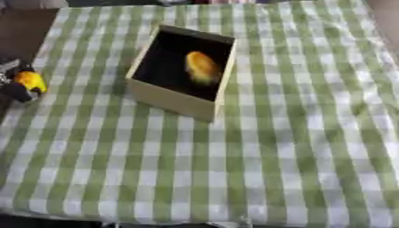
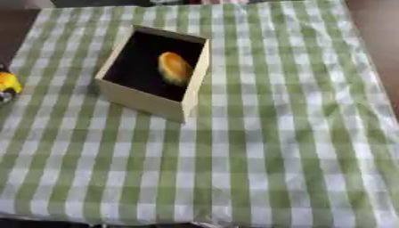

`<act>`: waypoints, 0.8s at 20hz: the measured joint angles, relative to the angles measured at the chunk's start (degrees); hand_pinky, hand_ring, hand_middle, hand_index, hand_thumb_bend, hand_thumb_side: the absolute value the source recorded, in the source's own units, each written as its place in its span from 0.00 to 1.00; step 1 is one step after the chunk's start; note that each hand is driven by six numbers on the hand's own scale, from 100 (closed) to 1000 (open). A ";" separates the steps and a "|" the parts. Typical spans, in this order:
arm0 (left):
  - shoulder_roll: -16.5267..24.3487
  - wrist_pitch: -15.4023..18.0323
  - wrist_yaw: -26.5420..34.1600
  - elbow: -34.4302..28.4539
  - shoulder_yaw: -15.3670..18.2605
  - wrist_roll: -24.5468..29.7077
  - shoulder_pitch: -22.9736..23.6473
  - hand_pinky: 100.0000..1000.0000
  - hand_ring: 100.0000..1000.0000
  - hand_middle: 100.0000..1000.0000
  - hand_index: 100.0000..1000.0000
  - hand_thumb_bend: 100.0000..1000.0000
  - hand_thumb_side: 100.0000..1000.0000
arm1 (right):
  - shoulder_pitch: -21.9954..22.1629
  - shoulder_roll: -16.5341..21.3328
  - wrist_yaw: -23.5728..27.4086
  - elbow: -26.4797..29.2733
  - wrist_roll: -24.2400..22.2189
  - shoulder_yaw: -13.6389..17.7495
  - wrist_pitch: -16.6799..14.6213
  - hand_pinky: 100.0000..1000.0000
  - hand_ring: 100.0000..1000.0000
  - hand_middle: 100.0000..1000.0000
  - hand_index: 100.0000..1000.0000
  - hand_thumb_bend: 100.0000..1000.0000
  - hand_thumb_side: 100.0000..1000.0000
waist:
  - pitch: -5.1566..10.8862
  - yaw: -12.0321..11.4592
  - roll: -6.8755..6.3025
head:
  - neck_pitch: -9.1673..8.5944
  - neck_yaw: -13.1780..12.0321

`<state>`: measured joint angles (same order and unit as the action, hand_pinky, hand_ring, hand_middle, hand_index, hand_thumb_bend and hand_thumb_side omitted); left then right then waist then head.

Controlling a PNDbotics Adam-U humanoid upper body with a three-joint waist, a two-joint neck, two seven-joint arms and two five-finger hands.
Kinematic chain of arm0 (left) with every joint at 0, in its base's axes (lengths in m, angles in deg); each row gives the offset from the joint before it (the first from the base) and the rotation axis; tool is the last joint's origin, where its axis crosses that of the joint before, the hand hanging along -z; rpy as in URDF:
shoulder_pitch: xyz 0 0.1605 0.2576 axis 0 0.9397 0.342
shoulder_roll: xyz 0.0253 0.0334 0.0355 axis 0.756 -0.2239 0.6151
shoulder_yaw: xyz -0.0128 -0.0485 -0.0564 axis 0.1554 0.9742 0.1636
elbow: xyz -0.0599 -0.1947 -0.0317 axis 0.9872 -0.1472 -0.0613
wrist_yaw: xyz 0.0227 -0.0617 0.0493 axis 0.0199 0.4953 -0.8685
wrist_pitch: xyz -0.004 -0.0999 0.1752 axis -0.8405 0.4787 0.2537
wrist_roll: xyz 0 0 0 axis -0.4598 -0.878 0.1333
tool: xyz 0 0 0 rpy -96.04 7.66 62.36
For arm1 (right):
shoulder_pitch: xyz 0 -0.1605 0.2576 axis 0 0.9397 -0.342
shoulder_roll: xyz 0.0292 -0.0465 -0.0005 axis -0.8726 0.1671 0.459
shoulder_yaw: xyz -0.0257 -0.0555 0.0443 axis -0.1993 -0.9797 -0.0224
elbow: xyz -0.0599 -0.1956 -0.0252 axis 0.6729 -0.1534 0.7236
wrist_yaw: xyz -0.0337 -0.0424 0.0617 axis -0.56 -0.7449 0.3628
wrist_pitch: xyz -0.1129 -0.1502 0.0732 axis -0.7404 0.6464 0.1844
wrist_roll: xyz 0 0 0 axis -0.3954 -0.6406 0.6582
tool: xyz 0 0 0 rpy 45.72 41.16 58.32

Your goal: Pick up objects on the table and place them in the box.

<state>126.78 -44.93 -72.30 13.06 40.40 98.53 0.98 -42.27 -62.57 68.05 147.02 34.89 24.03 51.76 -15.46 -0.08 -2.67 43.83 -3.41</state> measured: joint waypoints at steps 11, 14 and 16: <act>0.34 1.74 5.32 -21.33 -3.28 0.95 -3.75 0.48 0.51 0.48 0.66 0.00 0.03 | 0.25 0.00 0.00 0.00 0.38 0.04 0.04 0.91 0.81 0.66 0.89 0.00 0.58 | 0.02 -0.53 0.06 | 0.00 0.54; 0.16 2.44 7.23 -28.68 -5.76 3.24 -6.36 0.48 0.51 0.48 0.65 0.00 0.03 | 0.22 0.00 0.00 0.00 0.37 0.02 0.03 0.91 0.81 0.66 0.89 0.00 0.58 | 0.17 -0.66 0.20 | 0.00 0.78; -0.86 2.79 8.30 -32.27 -7.29 4.82 -8.68 0.47 0.50 0.48 0.65 0.00 0.03 | 0.21 0.00 0.00 0.00 0.35 0.01 0.04 0.91 0.81 0.66 0.89 0.00 0.58 | 0.39 -0.68 0.19 | 0.00 0.94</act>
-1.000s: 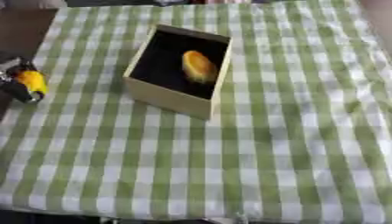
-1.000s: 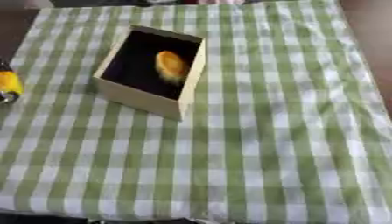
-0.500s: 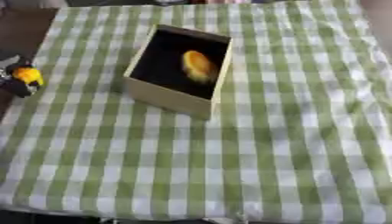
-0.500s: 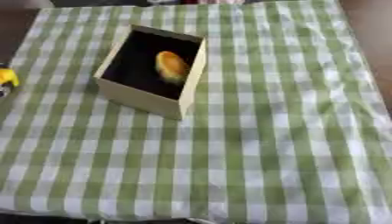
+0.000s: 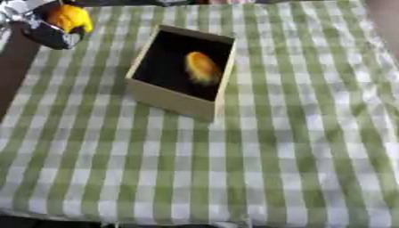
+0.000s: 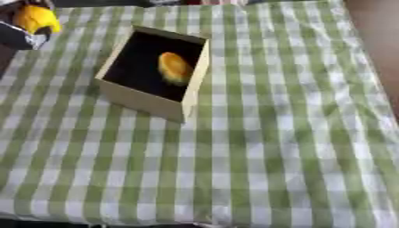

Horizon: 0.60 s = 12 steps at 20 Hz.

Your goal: Pick up objects on the table and place them in the box.

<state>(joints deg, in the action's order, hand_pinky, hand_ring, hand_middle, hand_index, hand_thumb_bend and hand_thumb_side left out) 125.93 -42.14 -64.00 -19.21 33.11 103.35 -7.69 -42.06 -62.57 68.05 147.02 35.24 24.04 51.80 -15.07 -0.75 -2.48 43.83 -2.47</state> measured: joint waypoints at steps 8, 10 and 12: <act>-8.38 1.63 3.92 -3.79 -5.82 5.11 -7.73 0.47 0.50 0.48 0.65 0.00 0.09 | -0.27 0.00 0.13 0.00 -0.17 -0.02 0.09 0.91 0.81 0.66 0.89 0.00 0.58 | 0.10 0.33 -0.03 | 0.00 0.12; -10.91 1.99 4.90 -3.79 -7.05 5.90 -8.68 0.47 0.50 0.48 0.65 0.00 0.09 | -0.41 0.00 0.22 0.00 -0.20 -0.02 0.02 0.91 0.81 0.66 0.89 0.00 0.58 | 0.10 0.35 -0.01 | 0.00 0.14; -13.44 2.41 5.49 -3.77 -8.36 6.67 -9.01 0.47 0.50 0.48 0.65 0.00 0.10 | -0.92 0.00 0.30 0.00 -0.07 0.00 -0.12 0.91 0.81 0.66 0.89 0.00 0.58 | 0.10 0.42 0.11 | 0.00 0.14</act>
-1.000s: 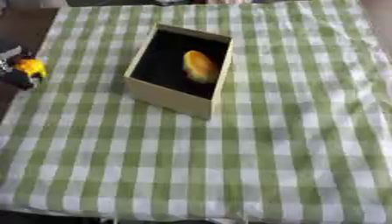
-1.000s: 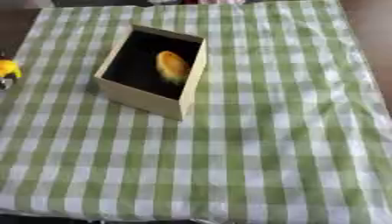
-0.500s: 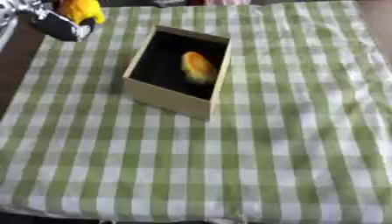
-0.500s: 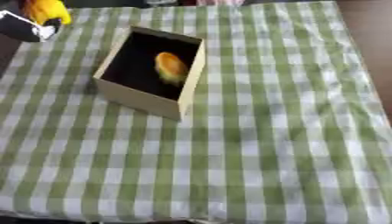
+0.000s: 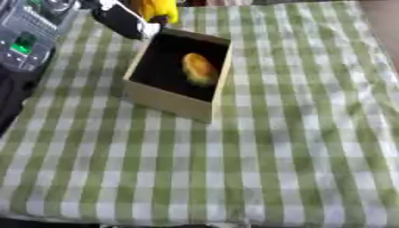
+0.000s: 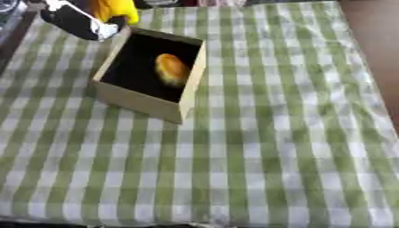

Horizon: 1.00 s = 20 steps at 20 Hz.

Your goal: Pick up objects on the table and place them in the box.

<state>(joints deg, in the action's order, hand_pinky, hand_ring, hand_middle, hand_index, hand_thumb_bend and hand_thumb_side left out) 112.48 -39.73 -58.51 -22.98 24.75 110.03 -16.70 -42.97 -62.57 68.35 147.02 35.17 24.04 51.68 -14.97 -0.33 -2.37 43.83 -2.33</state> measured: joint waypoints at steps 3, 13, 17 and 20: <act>-2.83 0.62 -0.48 -0.34 -1.97 0.82 0.21 0.48 0.51 0.48 0.66 0.00 0.09 | -0.35 0.02 0.11 0.00 0.26 0.11 -0.25 0.91 0.81 0.66 0.89 0.00 0.58 | 0.00 -0.02 0.06 | 0.00 0.04; -8.07 2.16 -12.06 5.28 -4.56 -3.45 4.66 0.49 0.52 0.50 0.67 0.05 0.10 | -0.33 0.05 0.11 0.00 0.72 0.35 -0.48 0.91 0.81 0.66 0.89 0.00 0.58 | 0.00 -0.40 0.05 | 0.00 -0.39; -9.21 3.09 -14.67 8.96 -4.62 -5.52 5.52 0.50 0.53 0.51 0.69 0.10 0.10 | -0.31 0.05 0.12 0.00 0.69 0.34 -0.49 0.91 0.81 0.66 0.89 0.00 0.58 | 0.00 -0.33 0.08 | 0.00 -0.60; -9.73 3.82 -15.95 10.62 -4.89 -6.50 6.08 0.53 0.56 0.54 0.72 0.15 0.12 | -0.29 0.05 0.13 0.00 0.67 0.34 -0.49 0.91 0.81 0.66 0.89 0.00 0.58 | -0.01 -0.14 0.08 | 0.00 -0.62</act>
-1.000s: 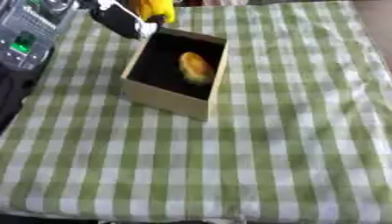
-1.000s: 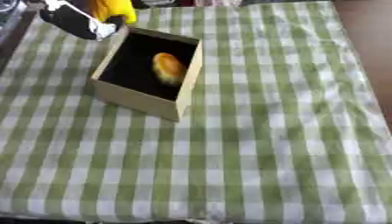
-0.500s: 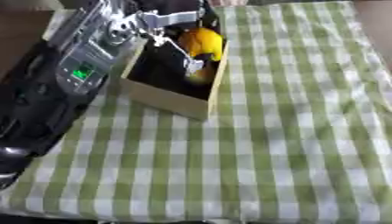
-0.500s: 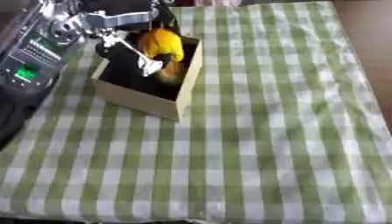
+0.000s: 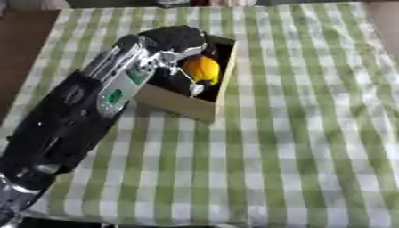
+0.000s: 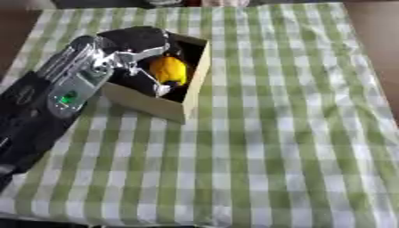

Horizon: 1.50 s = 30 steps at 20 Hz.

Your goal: Pick up objects on the table and place them in the box.

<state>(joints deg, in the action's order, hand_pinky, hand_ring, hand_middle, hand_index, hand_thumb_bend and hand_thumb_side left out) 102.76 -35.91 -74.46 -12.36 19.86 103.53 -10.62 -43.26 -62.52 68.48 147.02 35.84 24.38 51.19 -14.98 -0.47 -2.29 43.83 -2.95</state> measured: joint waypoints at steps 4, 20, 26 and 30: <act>-0.23 0.36 -1.40 0.60 -0.01 -0.47 0.23 0.77 0.82 0.79 0.93 0.44 0.41 | 0.20 0.00 0.01 0.00 -0.07 -0.01 0.00 0.92 0.81 0.66 0.89 0.00 0.58 | 0.00 0.03 0.00 | 0.00 -0.01; 3.13 -4.26 2.44 -5.88 7.96 -3.25 -1.96 0.74 0.83 0.78 0.91 0.42 0.51 | 0.46 -0.01 0.02 0.00 -0.45 -0.03 0.09 0.92 0.81 0.66 0.89 0.00 0.58 | 0.00 -0.25 0.00 | 0.00 0.50; 6.61 -9.35 7.63 -14.55 13.83 -5.47 -2.26 0.67 0.76 0.73 0.87 0.24 0.41 | 0.96 -0.01 0.02 0.00 -0.41 -0.02 0.10 0.92 0.81 0.66 0.89 0.00 0.58 | 0.00 -0.47 0.00 | 0.00 0.86; 9.25 -13.37 12.37 -23.42 18.38 -10.12 1.36 0.63 0.73 0.72 0.86 0.24 0.36 | 0.96 -0.01 0.01 0.00 -0.16 0.07 -0.09 0.91 0.81 0.66 0.89 0.00 0.58 | 0.00 -0.79 0.04 | 0.00 1.43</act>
<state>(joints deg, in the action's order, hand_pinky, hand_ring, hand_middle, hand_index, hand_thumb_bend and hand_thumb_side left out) 112.00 -49.28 -62.09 -35.78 38.24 93.41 -9.26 -42.30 -62.53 68.49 147.02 35.68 24.45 51.10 -14.97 -1.26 -2.26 43.83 -1.52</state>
